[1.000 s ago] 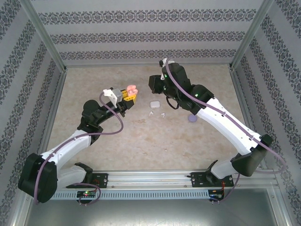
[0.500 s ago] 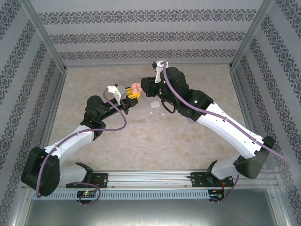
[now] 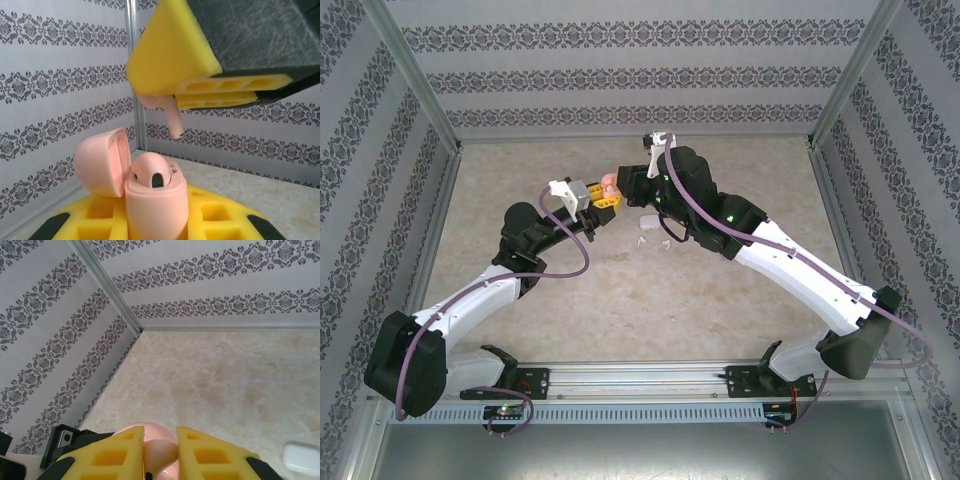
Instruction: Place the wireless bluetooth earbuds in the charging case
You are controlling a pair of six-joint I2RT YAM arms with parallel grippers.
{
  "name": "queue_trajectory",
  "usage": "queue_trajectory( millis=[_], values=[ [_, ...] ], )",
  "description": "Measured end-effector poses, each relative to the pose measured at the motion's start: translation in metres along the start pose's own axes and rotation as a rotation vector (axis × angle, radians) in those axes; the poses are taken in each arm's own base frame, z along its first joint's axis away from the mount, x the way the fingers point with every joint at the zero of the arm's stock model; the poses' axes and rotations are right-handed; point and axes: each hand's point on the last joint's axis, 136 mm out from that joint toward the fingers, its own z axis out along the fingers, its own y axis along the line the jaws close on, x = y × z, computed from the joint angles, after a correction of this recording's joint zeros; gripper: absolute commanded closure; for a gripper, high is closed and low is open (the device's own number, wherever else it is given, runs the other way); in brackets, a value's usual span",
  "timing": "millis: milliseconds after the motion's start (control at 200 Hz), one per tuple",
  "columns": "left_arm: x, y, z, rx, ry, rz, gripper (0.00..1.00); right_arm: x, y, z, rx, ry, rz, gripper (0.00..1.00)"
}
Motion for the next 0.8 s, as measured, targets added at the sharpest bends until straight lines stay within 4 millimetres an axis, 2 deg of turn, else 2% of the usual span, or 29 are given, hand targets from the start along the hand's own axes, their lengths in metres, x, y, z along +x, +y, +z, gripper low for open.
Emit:
queue_trajectory(
  millis=[799],
  values=[
    [-0.001, -0.001, 0.0, -0.001, -0.002, 0.0, 1.0, 0.011, 0.001, 0.012, -0.007, 0.006, 0.029, 0.8]
  ],
)
